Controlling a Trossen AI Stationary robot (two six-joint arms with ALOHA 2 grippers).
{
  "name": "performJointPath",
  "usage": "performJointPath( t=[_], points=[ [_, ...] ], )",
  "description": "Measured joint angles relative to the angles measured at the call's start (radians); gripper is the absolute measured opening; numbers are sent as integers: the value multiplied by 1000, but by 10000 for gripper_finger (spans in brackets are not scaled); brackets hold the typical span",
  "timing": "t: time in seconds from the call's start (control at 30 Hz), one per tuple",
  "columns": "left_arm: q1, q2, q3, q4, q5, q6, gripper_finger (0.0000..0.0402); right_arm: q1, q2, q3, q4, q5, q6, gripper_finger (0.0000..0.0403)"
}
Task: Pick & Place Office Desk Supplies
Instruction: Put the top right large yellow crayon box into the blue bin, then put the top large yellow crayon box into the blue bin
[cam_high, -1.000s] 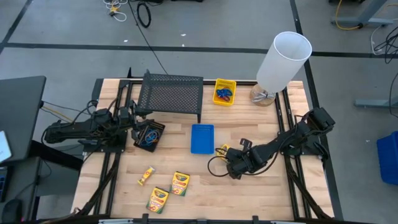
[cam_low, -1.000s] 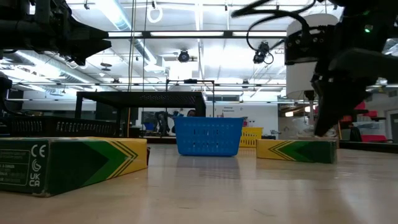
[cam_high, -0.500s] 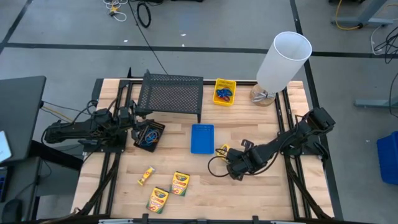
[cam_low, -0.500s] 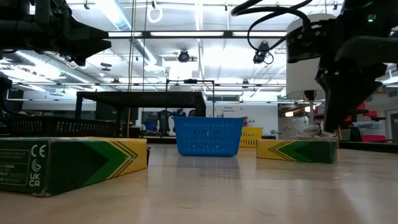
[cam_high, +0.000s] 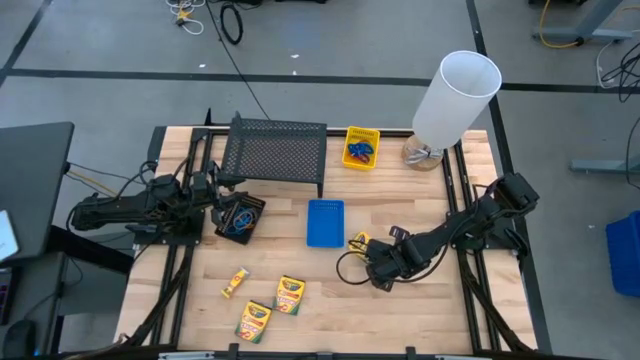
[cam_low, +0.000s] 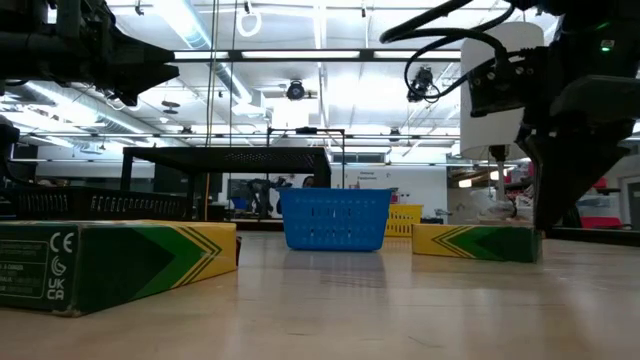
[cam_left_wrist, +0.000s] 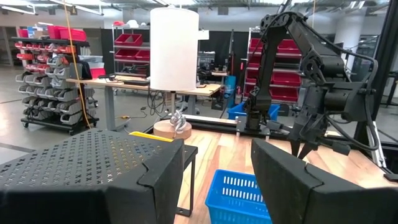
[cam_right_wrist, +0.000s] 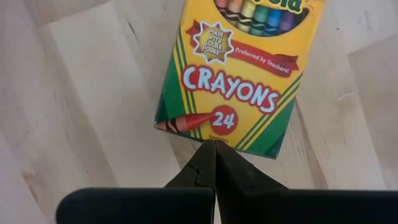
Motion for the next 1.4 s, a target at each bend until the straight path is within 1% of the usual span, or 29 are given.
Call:
performJointPath(
  t=[0.17,0.3,0.37,0.47,0.87,1.07,1.13,1.23,1.4],
  points=[
    [0,0,0,0,0,0,193,0,-1,-2,5,-7,-1,0],
    [0,0,0,0,0,0,193,-2,-1,-2,6,-33,-3,0],
    [0,0,0,0,0,0,193,-2,-1,-2,3,-53,-2,0],
    [0,0,0,0,0,0,193,-1,4,-6,8,-114,0,0],
    [0,0,0,0,0,0,193,-1,4,-6,10,-118,0,0],
    [0,0,0,-1,0,0,193,0,46,-6,16,-145,8,0],
    [0,0,0,0,0,0,193,5,60,-6,14,-135,8,0],
    [0,0,0,-1,0,0,193,15,55,-5,-18,-77,22,0],
    [0,0,0,-1,0,0,193,19,2,22,-73,-4,39,0]
  ],
)
